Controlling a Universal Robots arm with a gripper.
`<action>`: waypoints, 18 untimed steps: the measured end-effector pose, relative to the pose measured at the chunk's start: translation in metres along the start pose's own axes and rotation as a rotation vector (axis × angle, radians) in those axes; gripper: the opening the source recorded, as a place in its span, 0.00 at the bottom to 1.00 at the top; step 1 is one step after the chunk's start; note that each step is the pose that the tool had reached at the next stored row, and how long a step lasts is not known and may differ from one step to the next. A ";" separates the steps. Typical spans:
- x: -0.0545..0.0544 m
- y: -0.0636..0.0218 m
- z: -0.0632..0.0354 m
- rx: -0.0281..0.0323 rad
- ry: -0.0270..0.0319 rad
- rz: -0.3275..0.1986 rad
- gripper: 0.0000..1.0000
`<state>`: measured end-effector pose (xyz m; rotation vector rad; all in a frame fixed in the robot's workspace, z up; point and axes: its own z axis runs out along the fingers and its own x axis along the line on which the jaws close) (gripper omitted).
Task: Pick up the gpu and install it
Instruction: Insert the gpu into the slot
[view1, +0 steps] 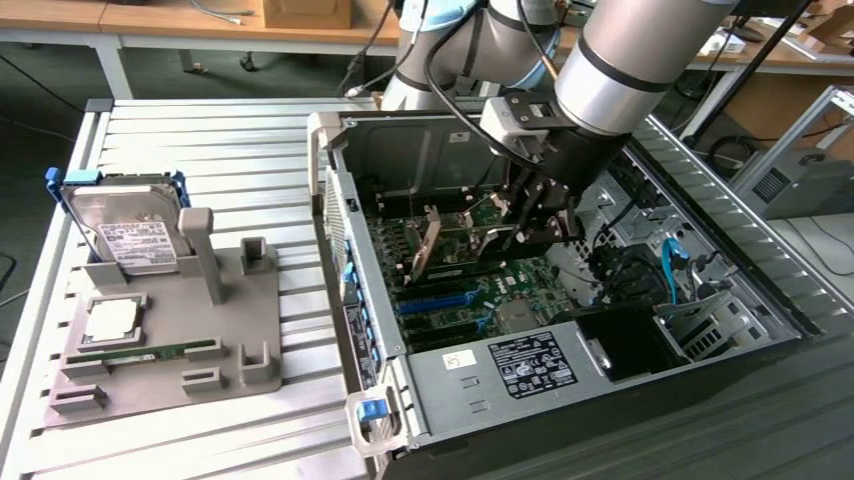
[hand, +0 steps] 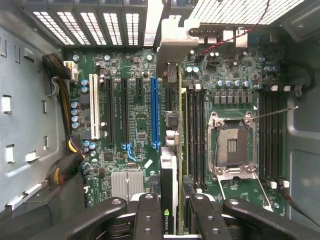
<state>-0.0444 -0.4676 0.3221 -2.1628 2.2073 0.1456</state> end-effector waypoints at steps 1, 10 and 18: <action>0.000 0.0000 0.0000 -0.0001 0.0002 -0.001 0.27; 0.000 0.0073 0.0009 -0.0001 0.0002 -0.001 0.27; 0.005 0.0076 0.0004 -0.0001 0.0002 -0.001 0.27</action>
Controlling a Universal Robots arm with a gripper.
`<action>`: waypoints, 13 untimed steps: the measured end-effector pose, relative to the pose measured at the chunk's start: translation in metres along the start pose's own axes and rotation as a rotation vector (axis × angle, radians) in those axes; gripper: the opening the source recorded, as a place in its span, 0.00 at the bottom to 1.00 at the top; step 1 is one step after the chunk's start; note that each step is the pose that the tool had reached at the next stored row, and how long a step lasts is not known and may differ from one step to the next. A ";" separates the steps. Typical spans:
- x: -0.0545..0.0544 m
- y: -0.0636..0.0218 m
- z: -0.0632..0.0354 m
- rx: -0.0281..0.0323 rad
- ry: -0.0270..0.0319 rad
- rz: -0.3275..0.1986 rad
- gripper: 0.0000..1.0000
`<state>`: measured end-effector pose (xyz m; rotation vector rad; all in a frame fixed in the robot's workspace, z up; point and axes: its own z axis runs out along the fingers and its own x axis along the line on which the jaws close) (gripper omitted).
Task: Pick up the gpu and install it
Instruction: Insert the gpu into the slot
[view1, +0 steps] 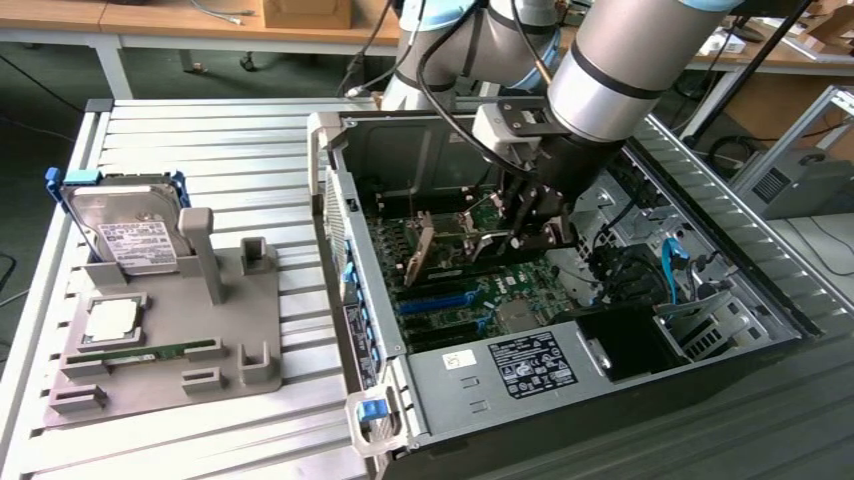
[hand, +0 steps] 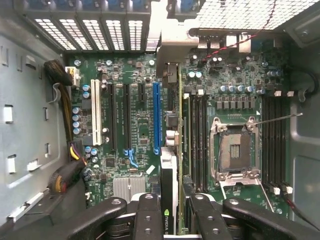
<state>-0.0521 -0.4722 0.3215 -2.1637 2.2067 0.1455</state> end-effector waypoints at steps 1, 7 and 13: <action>0.000 0.0000 0.0000 0.0000 -0.0001 0.000 0.27; 0.000 0.0103 0.0011 0.0001 -0.0001 0.000 0.27; 0.001 0.0121 0.0070 0.0001 0.0000 0.001 0.27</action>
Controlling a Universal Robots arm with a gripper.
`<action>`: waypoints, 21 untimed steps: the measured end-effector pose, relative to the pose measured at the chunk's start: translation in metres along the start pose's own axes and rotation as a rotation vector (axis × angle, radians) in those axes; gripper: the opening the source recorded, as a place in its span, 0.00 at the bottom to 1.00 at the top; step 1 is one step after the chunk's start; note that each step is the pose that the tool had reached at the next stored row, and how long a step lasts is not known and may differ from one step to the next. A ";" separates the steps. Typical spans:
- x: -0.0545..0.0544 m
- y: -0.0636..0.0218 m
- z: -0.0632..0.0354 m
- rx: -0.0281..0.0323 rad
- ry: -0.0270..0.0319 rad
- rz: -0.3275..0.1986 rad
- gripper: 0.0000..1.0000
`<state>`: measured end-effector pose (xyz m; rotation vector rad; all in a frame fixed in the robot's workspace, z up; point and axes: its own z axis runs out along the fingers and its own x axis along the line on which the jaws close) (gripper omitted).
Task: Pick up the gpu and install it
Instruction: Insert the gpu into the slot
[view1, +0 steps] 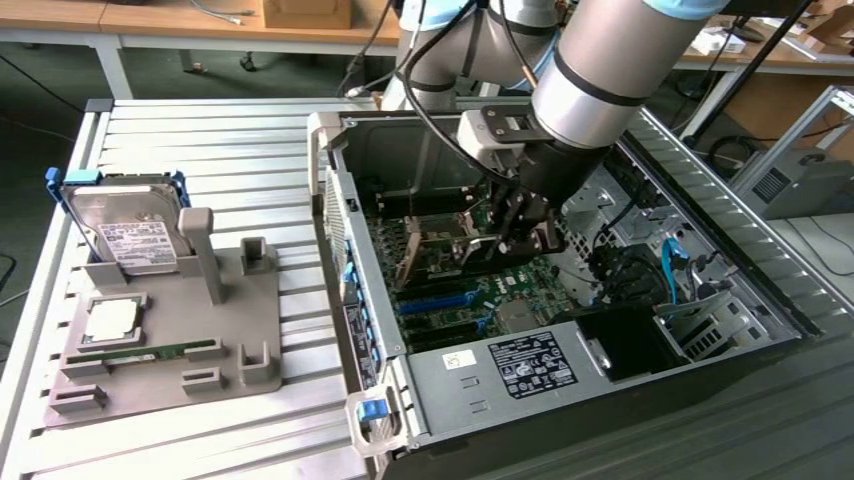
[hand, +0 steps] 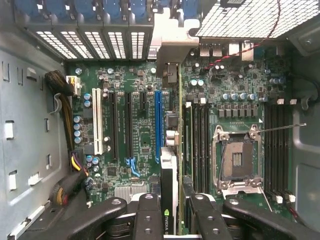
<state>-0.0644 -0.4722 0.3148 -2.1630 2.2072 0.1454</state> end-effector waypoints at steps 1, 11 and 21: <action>0.000 0.0002 0.0019 0.0000 -0.0001 0.000 0.27; 0.001 0.0012 0.0138 -0.0001 0.0002 0.000 0.27; 0.000 0.0058 0.0226 0.0001 0.0008 0.000 0.27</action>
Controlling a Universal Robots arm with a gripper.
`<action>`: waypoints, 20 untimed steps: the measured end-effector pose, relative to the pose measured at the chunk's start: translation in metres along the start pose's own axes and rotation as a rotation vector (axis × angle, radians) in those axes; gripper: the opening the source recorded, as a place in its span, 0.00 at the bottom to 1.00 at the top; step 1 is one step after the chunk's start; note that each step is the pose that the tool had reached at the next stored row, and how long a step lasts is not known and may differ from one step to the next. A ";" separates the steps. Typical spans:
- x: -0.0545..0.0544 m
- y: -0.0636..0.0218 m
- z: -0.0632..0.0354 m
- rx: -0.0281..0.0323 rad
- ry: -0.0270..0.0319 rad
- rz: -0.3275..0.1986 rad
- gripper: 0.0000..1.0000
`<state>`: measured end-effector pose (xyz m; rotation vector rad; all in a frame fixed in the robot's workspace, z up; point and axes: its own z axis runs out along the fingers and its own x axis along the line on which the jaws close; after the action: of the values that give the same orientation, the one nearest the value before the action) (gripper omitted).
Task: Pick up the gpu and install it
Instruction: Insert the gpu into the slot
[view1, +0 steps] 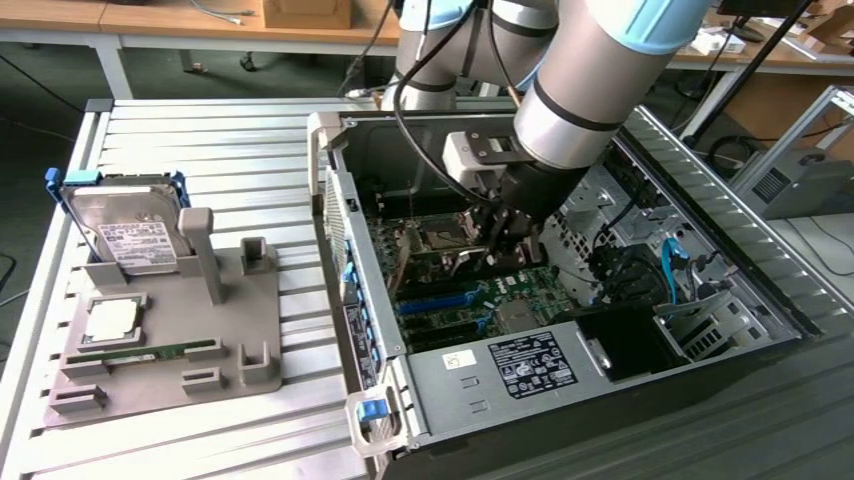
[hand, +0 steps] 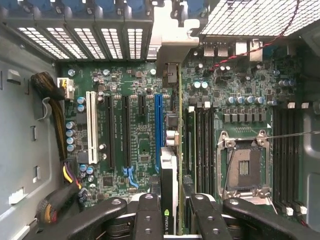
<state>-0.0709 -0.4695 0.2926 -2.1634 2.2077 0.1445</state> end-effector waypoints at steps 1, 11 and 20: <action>0.000 0.0003 0.0010 -0.0001 0.0002 0.000 0.27; -0.003 0.0037 0.0063 0.0000 0.0088 0.000 0.27; -0.003 0.0039 0.0098 -0.0003 0.0240 0.001 0.27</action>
<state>-0.0750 -0.4654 0.2833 -2.1759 2.2212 0.1196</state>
